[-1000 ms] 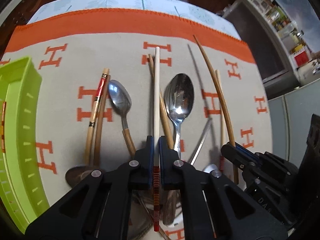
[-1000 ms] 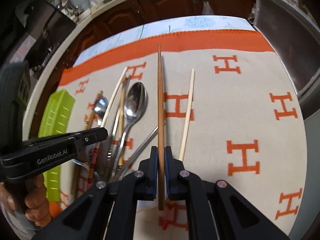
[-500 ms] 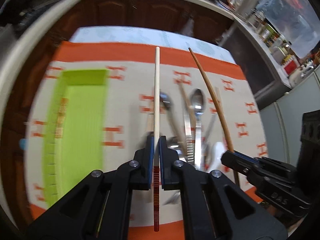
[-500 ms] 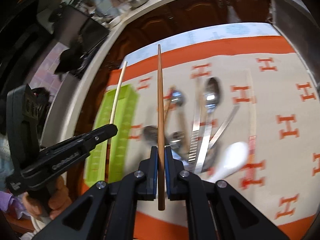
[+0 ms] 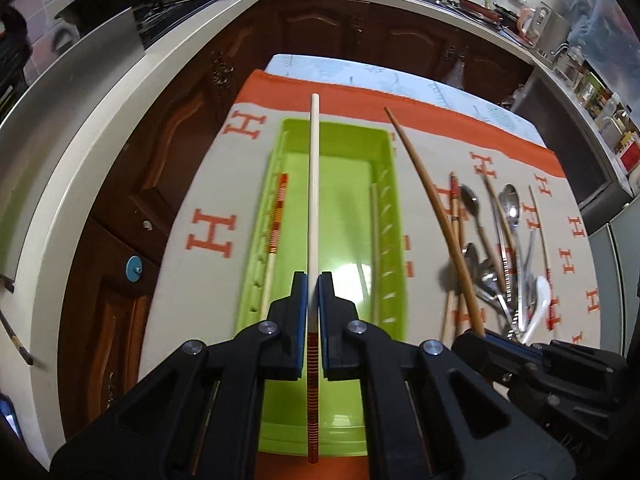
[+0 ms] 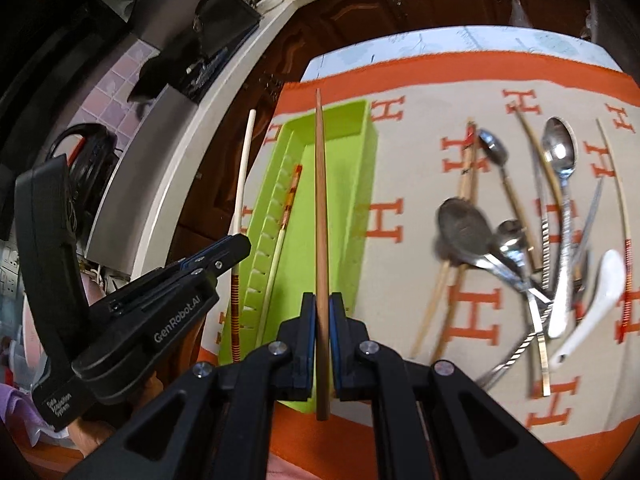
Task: Organize utensils
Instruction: 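Lower both chopsticks into the green tray and open both tools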
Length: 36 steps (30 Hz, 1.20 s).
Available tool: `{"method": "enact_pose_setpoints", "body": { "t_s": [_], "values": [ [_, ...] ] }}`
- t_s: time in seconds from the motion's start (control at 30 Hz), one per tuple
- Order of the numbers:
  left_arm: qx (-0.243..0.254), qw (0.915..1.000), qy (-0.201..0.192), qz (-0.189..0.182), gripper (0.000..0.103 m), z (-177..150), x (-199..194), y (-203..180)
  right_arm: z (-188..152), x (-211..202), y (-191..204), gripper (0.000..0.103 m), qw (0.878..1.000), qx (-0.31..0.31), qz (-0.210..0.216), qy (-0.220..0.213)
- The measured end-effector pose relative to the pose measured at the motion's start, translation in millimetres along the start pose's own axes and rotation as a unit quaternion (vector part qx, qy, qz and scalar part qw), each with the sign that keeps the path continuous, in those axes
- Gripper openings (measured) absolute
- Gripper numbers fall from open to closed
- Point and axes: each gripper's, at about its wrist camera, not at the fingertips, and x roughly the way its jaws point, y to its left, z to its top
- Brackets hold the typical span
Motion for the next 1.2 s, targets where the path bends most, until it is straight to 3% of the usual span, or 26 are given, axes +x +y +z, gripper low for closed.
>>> {"method": "enact_pose_setpoints", "body": {
  "t_s": [0.57, 0.73, 1.07, 1.17, 1.2],
  "values": [
    [-0.020, 0.9991, 0.016, -0.035, 0.003, -6, 31, 17, 1, 39, 13, 0.006, 0.999, 0.010, -0.034, 0.016],
    [-0.026, 0.9990, 0.011, -0.035, 0.003, -1, 35, 17, 0, 48, 12, 0.008, 0.999, 0.014, -0.026, 0.037],
    [-0.020, 0.9995, 0.015, -0.021, 0.004, -2, 35, 11, -3, 37, 11, 0.009, 0.999, 0.004, -0.021, 0.031],
    [-0.020, 0.9995, 0.017, -0.019, 0.009, -4, 32, 10, -4, 32, 10, 0.009, 0.999, 0.003, -0.022, 0.026],
    [-0.020, 0.9995, 0.018, -0.018, 0.015, -5, 31, 10, -4, 31, 10, 0.009, 0.999, 0.002, -0.022, 0.025]
  ]
}}
